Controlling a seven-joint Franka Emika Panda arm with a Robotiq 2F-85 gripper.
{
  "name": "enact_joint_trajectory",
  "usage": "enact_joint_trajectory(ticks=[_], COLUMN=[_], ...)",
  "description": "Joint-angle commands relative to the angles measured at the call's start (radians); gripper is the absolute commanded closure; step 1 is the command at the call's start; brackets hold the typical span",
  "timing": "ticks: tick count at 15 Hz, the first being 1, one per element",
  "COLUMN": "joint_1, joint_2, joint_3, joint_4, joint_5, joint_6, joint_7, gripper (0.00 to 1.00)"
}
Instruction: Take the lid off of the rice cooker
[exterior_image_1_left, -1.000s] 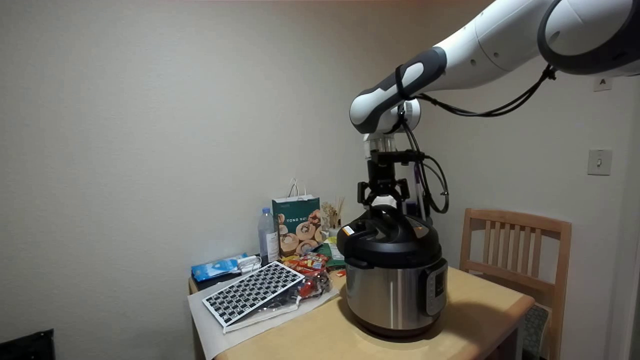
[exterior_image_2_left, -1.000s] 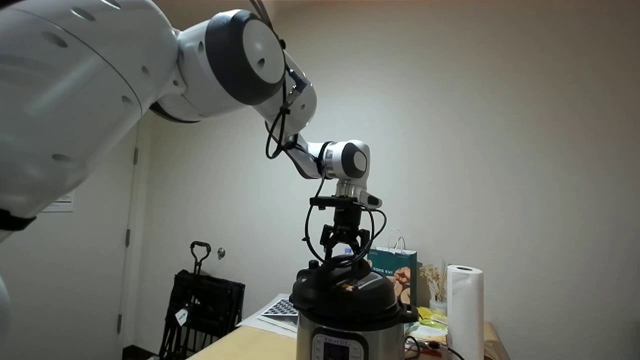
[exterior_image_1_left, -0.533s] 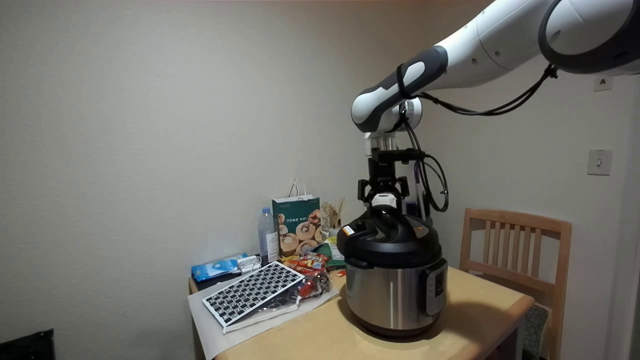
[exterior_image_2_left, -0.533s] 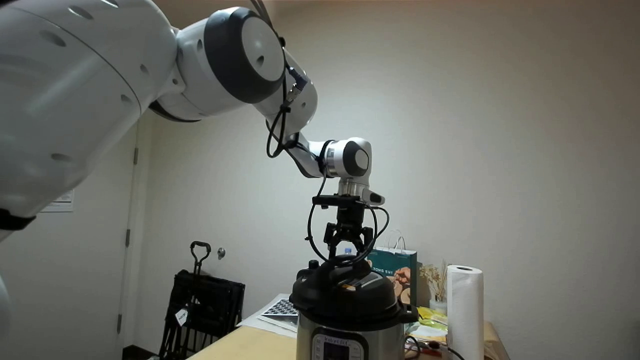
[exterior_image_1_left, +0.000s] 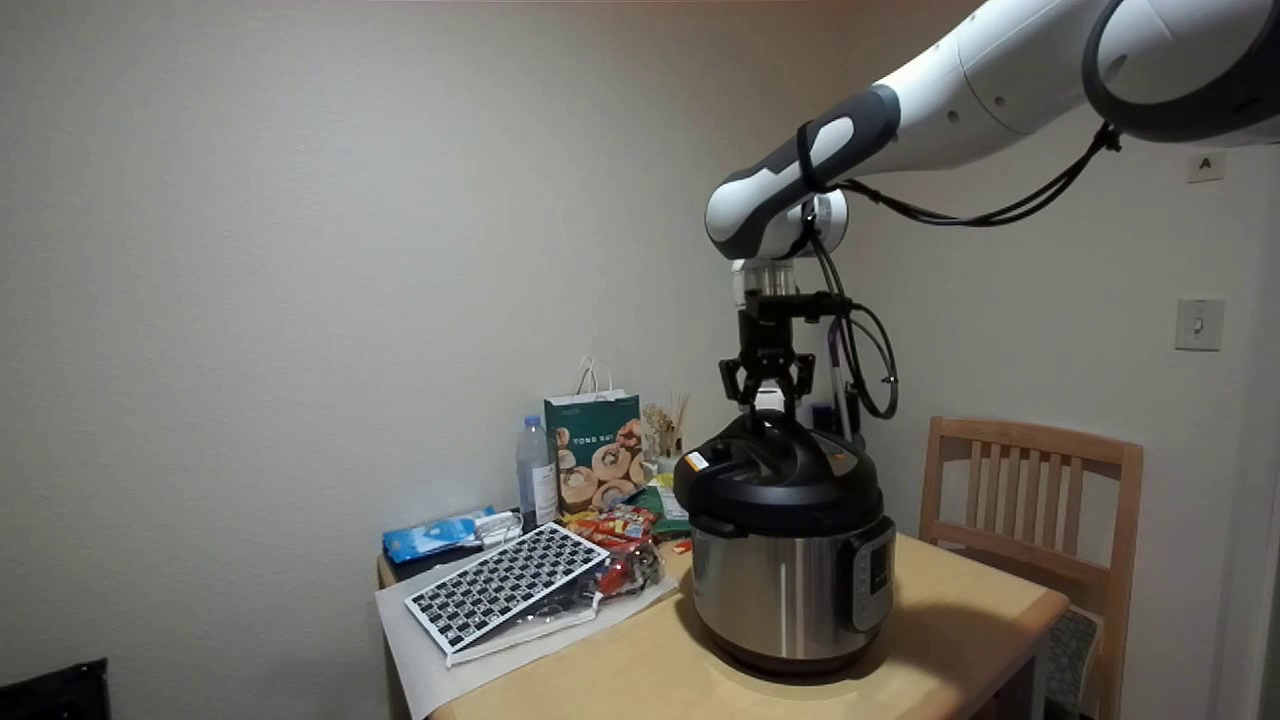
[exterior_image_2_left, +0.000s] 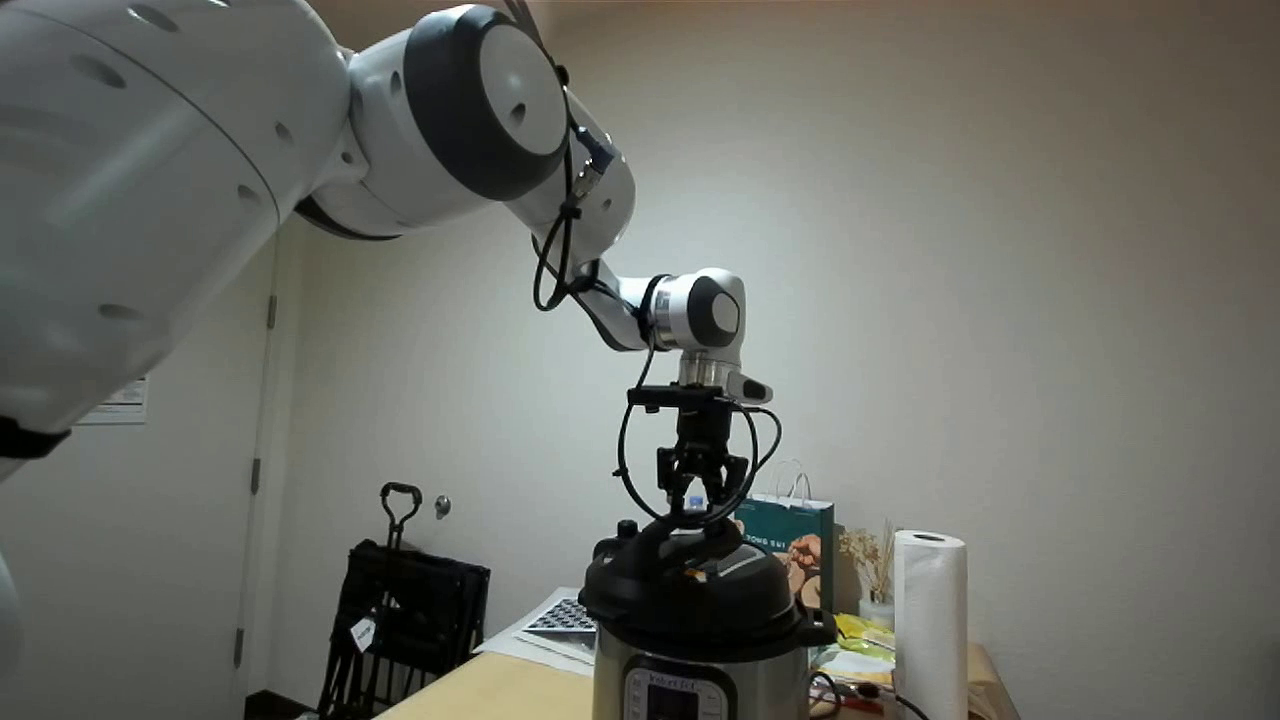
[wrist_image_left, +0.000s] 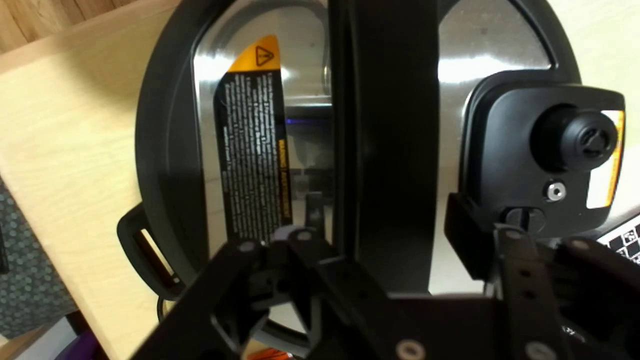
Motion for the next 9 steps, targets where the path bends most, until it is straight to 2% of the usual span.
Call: enact_joint_trajectory(ticks=[1, 4, 5, 9], joint_1=[-0.010, -0.012, -0.013, -0.024], joint_2=[-0.025, -0.020, -0.019, -0.016], joint_3=[0.009, 0.010, 0.010, 0.017], joint_4=[-0.032, -0.028, -0.026, -0.018], joint_5=[0.010, 0.014, 0.015, 0.041], joint_6=[-0.002, -0.008, -0.009, -0.019], joint_7=[-0.007, -0.007, -0.007, -0.018], gripper=[0.66, 0.85, 0.89, 0.89])
